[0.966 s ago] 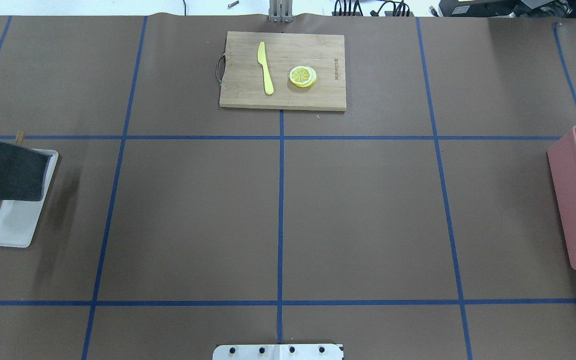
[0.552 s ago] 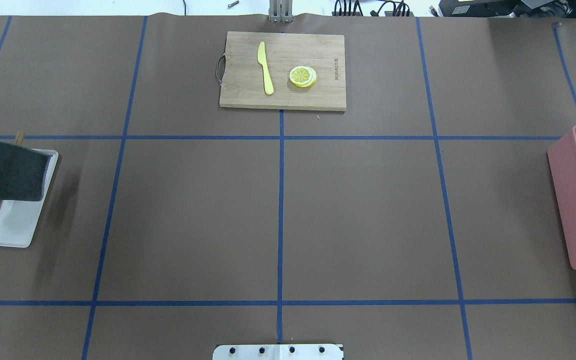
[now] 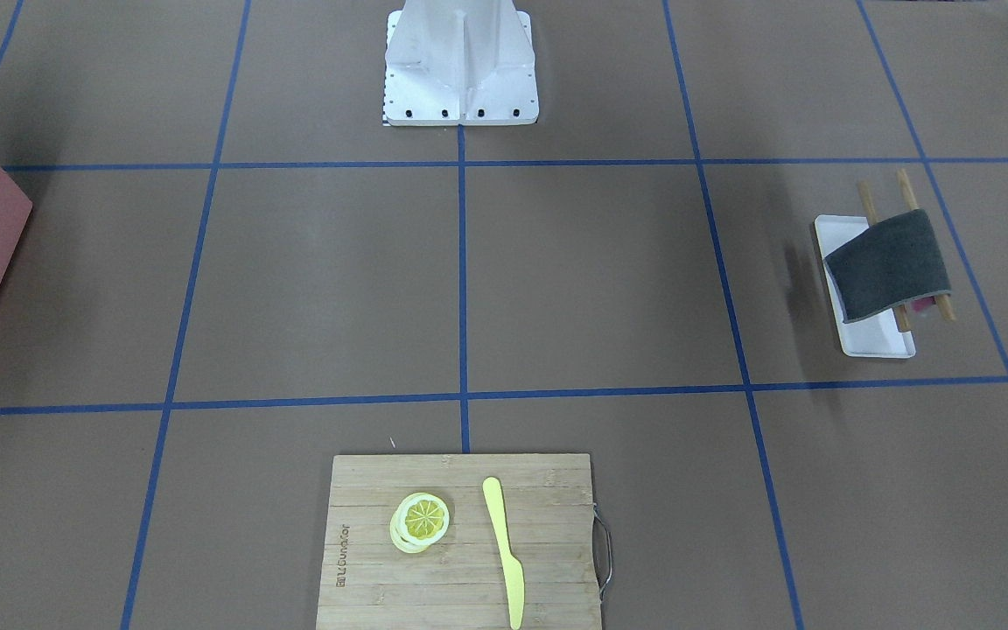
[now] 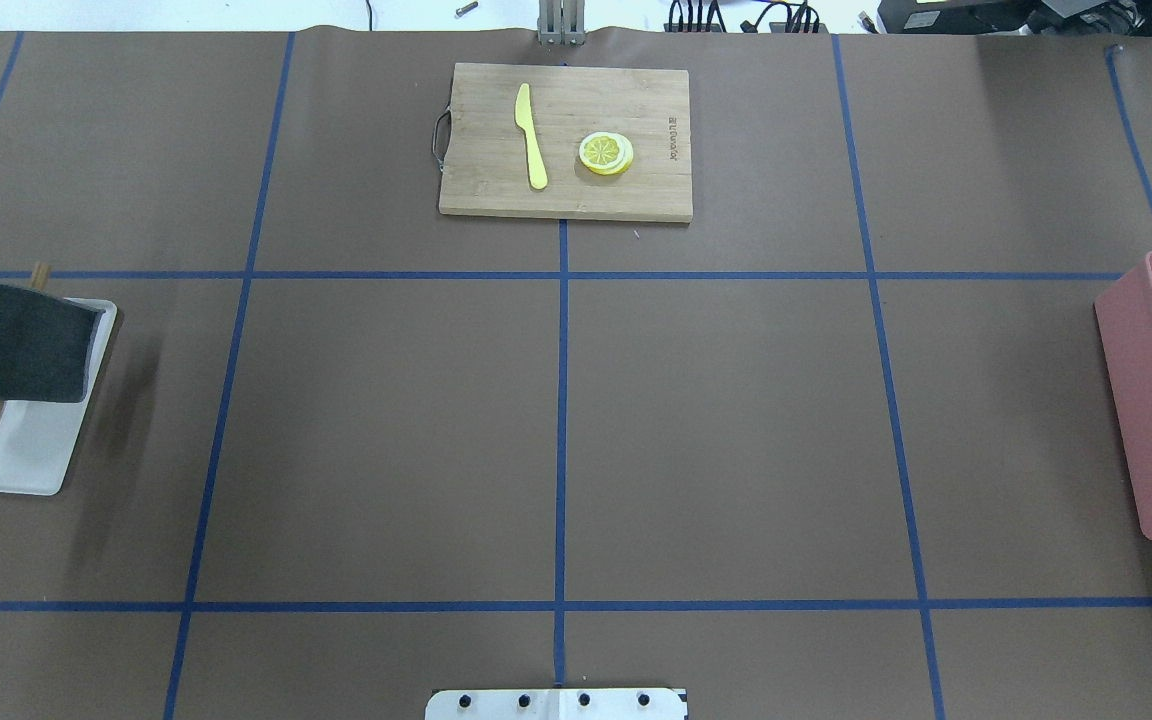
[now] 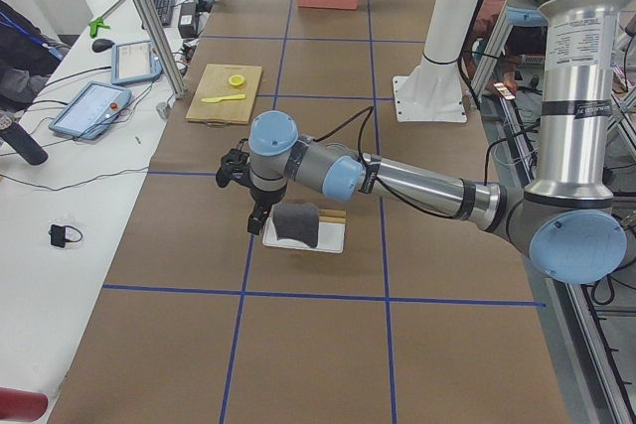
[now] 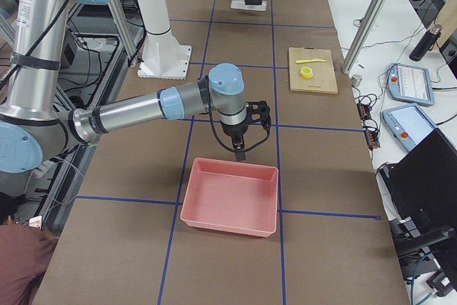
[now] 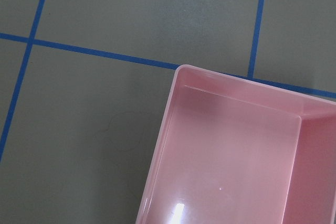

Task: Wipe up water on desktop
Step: 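Lower the left gripper onto the grey cloth on the white tray and grasp it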

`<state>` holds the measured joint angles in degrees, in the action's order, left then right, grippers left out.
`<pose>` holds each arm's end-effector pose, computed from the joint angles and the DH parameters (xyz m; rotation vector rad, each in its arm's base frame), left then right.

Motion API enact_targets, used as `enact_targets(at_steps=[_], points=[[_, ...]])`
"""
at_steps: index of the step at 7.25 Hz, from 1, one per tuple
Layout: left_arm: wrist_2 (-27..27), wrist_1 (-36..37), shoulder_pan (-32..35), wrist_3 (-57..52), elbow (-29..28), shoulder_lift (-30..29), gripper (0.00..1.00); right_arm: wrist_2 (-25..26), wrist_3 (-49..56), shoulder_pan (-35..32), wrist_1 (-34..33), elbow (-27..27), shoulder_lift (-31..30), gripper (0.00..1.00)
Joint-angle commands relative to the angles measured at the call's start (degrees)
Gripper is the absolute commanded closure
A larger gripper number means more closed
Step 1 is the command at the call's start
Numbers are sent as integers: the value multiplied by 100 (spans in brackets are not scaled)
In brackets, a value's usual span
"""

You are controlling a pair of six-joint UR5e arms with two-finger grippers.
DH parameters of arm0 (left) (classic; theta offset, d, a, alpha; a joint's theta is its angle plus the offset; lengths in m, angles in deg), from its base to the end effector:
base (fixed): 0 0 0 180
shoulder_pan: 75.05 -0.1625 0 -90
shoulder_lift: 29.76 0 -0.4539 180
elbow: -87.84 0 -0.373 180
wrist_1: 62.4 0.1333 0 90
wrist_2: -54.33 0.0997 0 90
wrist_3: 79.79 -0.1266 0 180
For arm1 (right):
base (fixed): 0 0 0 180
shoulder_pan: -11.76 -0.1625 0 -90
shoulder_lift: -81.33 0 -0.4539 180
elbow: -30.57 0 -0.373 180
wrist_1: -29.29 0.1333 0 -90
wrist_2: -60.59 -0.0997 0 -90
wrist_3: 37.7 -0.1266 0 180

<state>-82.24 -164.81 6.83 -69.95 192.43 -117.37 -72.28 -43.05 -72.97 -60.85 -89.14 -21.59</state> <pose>0.0258 -0.4736 0.5748 0.2755 0.8531 0.1465 0.0123 -0.3805 0.5575 0.2069 -0.7653 -0.1074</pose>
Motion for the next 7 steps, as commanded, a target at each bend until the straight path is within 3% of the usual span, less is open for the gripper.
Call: enact_targets(at_steps=[1,3,4,6,7], points=[[8,-1047,-557,1042,-227,208,2,7,7,0,-4,0,0,0],[26,-2392,-1040,1929,-798,244,6,7,-2,0,-4,9,0,0],[17,-2990,-1173,2474,-939,244,17,7,-2,0,-4,9,0,0],[8,-3215,-1192,2603,-1002,288,61,16,-2,0,-4,18,0,0],[8,-3233,-1192,2585,-1063,288,63,16,-2,0,-4,18,0,0]])
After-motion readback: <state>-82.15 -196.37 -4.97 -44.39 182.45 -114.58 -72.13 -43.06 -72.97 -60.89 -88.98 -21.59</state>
